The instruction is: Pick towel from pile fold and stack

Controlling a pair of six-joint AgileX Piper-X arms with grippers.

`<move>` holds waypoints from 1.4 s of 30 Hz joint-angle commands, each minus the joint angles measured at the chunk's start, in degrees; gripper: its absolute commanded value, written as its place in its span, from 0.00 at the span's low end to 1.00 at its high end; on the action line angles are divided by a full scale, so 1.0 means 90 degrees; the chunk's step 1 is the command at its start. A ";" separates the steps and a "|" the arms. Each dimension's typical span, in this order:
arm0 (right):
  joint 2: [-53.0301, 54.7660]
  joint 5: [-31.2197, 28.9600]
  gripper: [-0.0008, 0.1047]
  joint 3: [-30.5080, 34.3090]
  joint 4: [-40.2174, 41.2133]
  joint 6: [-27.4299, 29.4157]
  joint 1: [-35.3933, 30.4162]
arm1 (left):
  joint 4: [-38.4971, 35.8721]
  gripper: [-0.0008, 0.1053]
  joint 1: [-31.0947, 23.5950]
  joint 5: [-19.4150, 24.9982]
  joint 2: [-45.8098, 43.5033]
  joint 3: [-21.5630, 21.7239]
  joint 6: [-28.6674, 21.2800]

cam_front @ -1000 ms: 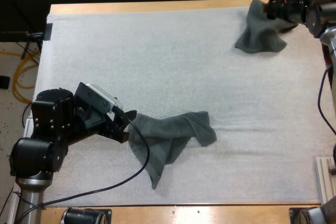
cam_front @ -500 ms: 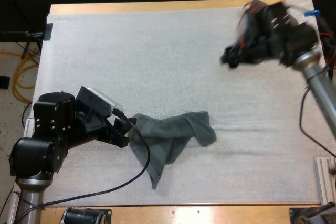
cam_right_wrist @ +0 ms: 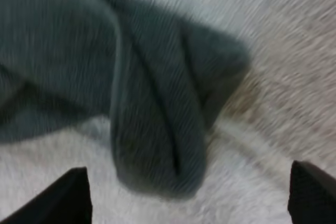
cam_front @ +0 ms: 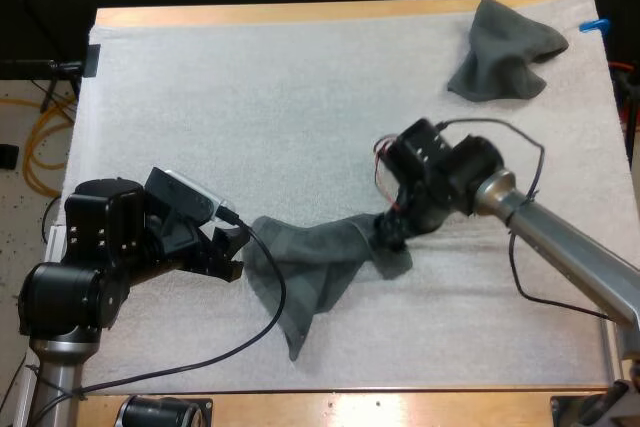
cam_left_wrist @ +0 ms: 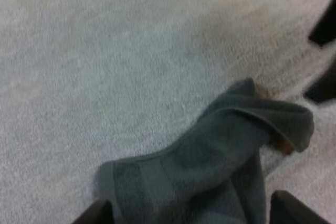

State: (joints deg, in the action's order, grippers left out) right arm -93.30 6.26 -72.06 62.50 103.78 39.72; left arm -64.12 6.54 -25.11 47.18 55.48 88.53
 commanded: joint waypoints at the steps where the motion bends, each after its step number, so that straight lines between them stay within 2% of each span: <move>1: 0.0066 0.0053 0.69 0.0131 -0.0025 0.0023 0.0128 | -0.0031 0.57 -0.0010 0.0010 -0.0010 0.0021 -0.0005; 11: 0.0051 0.0053 0.68 0.1231 -0.1311 -0.0253 0.0345 | -0.0031 0.57 -0.0010 0.0010 -0.0010 0.0021 -0.0005; 14: 0.0051 0.0053 0.61 0.1387 -0.1590 -0.0250 0.0346 | -0.0031 0.57 -0.0010 0.0010 -0.0010 0.0021 -0.0005; 16: 0.0051 0.0053 0.50 0.1487 -0.1880 -0.0250 0.0346 | -0.0031 0.57 -0.0010 0.0010 -0.0010 0.0021 -0.0005; 19: 0.0037 0.0053 0.42 0.1591 -0.2197 -0.0237 0.0346 | -0.0031 0.57 -0.0010 0.0010 -0.0010 0.0021 -0.0005; 29: -0.0525 0.0004 0.43 0.1603 -0.2365 -0.0212 0.0346 | -0.0031 0.57 -0.0010 0.0010 -0.0010 0.0021 -0.0005; 30: -0.0556 0.0004 0.41 0.1603 -0.2365 -0.0214 0.0346 | -0.0031 0.57 -0.0010 0.0010 -0.0010 0.0021 -0.0005; 32: -0.0561 0.0004 0.29 0.1603 -0.2332 -0.0214 0.0346 | -0.0031 0.57 -0.0010 0.0010 -0.0010 0.0021 -0.0005; 34: -0.0512 0.0004 0.01 0.1576 -0.2249 -0.0214 0.0346 | -0.0031 0.57 -0.0010 0.0010 -0.0010 0.0021 -0.0005; 39: -0.0043 0.0004 0.01 0.1559 -0.2233 -0.0184 0.0346 | -0.0031 0.57 -0.0010 0.0010 -0.0010 0.0021 -0.0005; 42: 0.0527 -0.0258 0.01 0.1532 -0.2246 -0.0105 0.0346 | -0.0031 0.57 -0.0010 0.0010 -0.0010 0.0021 -0.0005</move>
State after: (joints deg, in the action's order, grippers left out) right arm -90.26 4.33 -57.75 42.31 102.14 43.02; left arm -64.15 6.54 -25.14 47.18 55.48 88.53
